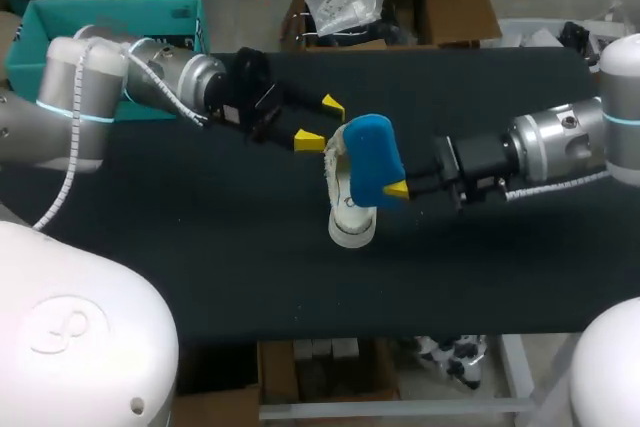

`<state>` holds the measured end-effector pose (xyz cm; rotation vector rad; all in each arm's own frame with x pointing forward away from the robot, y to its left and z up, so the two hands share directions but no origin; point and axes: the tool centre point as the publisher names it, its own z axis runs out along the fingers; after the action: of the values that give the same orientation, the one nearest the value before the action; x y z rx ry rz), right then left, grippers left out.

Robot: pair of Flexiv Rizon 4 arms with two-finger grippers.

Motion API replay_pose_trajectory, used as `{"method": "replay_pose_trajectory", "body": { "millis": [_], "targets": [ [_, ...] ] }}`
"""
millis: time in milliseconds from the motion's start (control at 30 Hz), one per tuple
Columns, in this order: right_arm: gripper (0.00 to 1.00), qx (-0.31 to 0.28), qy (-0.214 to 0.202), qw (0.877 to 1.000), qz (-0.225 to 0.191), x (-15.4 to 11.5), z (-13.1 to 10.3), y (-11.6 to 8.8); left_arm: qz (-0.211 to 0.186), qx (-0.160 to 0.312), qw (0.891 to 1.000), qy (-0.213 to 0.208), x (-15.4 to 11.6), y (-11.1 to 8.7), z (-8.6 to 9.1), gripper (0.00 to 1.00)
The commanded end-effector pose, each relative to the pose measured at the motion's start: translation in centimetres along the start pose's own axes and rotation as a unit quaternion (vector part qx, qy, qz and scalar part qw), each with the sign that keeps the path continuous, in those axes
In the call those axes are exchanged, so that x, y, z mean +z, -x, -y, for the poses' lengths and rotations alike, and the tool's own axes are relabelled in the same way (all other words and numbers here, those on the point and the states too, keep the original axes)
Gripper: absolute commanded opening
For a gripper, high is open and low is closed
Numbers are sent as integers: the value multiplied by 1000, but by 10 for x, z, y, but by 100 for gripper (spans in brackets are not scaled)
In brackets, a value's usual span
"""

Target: Open the shoe tongue, take the insole out of the shoe, put the insole back into the shoe, and pack the shoe into the shoebox

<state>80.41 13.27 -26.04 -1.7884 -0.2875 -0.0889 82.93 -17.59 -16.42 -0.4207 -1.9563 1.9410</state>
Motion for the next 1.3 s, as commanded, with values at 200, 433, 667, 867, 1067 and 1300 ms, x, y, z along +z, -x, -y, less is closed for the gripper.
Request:
{"method": "replay_pose_trajectory", "body": {
  "millis": [200,433,667,867,1067,1300],
  "targets": [
    [0,-29,-7,999,27,0,25,17,-109,-74,988,78,-42,10,-7,100],
    [0,-29,-7,999,27,0,25,17,-109,-74,988,78,-42,10,-7,100],
    [0,-37,-10,999,30,2,27,18,-154,-5,985,74,-49,25,-8,100],
    [0,-53,-11,996,70,10,36,41,-243,61,964,94,-61,36,-14,100],
    [0,-49,-21,992,110,17,42,55,-280,123,944,122,-62,37,-15,100],
    [0,-53,-35,989,132,19,50,67,-301,144,933,132,-60,39,-18,100]
  ]
}}
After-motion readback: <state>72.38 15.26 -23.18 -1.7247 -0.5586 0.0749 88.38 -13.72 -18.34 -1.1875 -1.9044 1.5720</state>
